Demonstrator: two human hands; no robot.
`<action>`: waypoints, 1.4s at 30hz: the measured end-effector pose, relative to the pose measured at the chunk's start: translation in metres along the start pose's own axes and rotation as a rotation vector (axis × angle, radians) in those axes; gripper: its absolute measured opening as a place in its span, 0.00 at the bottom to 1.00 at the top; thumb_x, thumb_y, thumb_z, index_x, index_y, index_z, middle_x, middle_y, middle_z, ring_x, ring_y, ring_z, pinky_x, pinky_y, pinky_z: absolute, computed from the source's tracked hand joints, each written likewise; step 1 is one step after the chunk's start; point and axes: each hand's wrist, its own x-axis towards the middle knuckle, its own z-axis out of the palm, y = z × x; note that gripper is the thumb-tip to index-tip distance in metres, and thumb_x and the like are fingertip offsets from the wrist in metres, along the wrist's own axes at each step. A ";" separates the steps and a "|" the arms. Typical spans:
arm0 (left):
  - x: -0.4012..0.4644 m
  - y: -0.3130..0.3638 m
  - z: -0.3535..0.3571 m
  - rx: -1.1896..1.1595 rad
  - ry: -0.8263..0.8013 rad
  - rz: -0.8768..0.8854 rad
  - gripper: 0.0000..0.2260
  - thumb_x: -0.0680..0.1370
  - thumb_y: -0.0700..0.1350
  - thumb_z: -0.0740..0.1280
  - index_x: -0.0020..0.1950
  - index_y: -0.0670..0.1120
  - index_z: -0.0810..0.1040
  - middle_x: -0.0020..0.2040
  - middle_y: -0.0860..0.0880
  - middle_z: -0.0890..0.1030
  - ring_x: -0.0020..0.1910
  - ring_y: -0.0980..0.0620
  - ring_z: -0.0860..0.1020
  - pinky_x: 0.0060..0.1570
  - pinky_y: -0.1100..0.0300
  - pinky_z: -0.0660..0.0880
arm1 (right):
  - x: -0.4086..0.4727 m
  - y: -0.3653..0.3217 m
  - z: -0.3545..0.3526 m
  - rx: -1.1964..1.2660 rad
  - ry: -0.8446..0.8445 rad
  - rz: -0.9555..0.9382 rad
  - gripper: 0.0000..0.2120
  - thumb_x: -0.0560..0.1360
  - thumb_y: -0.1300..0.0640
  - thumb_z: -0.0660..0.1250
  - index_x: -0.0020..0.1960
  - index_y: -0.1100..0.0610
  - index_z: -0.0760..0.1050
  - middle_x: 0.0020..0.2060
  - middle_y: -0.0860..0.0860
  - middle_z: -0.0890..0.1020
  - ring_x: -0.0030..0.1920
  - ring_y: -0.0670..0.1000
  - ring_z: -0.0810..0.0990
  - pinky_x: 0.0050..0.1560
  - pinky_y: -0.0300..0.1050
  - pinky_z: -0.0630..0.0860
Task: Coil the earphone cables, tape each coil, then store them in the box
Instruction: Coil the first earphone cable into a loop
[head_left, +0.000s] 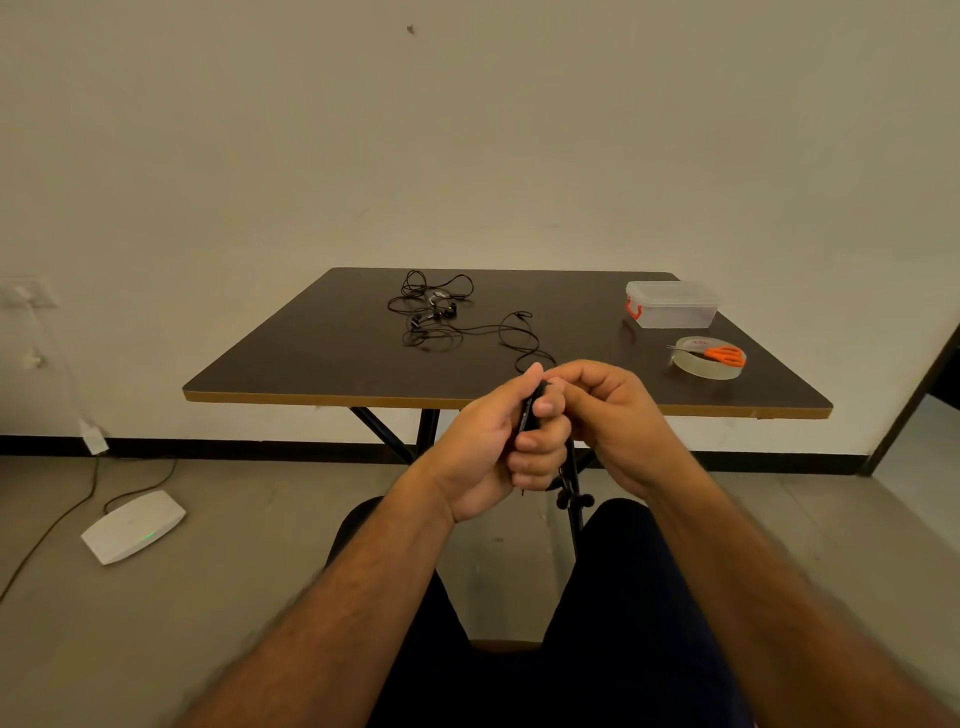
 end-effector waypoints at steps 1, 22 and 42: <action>0.000 0.001 0.000 -0.019 -0.006 0.026 0.17 0.80 0.57 0.56 0.36 0.50 0.71 0.27 0.54 0.65 0.23 0.59 0.61 0.24 0.66 0.59 | -0.002 0.001 0.003 0.021 -0.007 0.020 0.08 0.76 0.57 0.65 0.48 0.56 0.83 0.41 0.55 0.84 0.42 0.52 0.82 0.46 0.47 0.79; 0.009 0.010 -0.006 0.331 0.402 0.543 0.16 0.82 0.54 0.52 0.42 0.47 0.70 0.31 0.49 0.73 0.32 0.51 0.72 0.38 0.56 0.72 | -0.031 0.000 0.048 0.397 0.080 0.380 0.07 0.83 0.60 0.57 0.61 0.58 0.70 0.39 0.59 0.84 0.33 0.54 0.83 0.34 0.47 0.81; 0.007 0.000 -0.006 -0.332 0.432 0.371 0.21 0.82 0.59 0.54 0.36 0.47 0.68 0.25 0.52 0.65 0.20 0.57 0.63 0.22 0.65 0.63 | -0.037 -0.011 0.063 -0.114 0.151 0.129 0.18 0.75 0.61 0.72 0.57 0.49 0.65 0.29 0.53 0.82 0.25 0.50 0.77 0.27 0.42 0.75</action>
